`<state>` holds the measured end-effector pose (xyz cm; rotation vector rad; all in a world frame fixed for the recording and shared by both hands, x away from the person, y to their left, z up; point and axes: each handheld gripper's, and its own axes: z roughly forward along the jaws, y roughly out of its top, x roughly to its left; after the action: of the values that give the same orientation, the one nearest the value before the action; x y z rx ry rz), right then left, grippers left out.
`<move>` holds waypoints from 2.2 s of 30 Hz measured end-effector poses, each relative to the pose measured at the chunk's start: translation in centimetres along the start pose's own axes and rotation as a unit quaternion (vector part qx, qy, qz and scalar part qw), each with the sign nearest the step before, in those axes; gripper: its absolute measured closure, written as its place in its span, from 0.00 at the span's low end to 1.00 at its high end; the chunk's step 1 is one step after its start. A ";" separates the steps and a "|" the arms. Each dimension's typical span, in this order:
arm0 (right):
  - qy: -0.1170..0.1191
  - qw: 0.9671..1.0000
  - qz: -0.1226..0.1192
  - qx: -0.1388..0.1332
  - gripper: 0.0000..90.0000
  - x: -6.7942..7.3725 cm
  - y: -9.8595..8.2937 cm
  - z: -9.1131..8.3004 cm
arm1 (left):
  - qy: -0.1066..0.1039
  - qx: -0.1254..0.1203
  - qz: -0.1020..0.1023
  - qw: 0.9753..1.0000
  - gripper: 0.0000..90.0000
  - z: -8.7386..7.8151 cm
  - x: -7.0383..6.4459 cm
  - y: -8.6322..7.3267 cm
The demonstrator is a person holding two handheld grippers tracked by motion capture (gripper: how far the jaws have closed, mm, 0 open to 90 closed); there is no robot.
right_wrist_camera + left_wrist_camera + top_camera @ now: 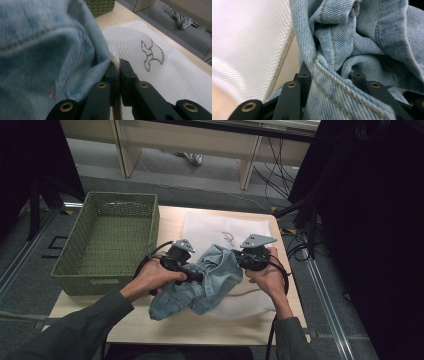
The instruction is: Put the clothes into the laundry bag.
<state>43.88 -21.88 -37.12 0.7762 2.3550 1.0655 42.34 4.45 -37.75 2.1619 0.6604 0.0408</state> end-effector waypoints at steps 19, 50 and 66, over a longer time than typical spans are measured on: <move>-0.005 1.000 -0.014 -0.001 0.97 0.8 0.6 -0.4 | 0.046 0.063 0.028 0.997 0.69 6.5 0.5 0.9; -0.009 0.999 -0.013 0.043 0.97 0.5 -1.2 1.1 | 0.079 0.020 0.027 0.996 0.16 1.8 -0.1 -2.2; 0.001 0.999 -0.023 0.042 0.97 1.7 -0.3 1.6 | 0.072 0.061 0.083 0.992 0.78 7.5 -0.8 -2.4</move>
<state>43.44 -20.08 -38.55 0.7466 2.4208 0.9539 42.48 -0.25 -44.14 2.3451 0.5746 0.2530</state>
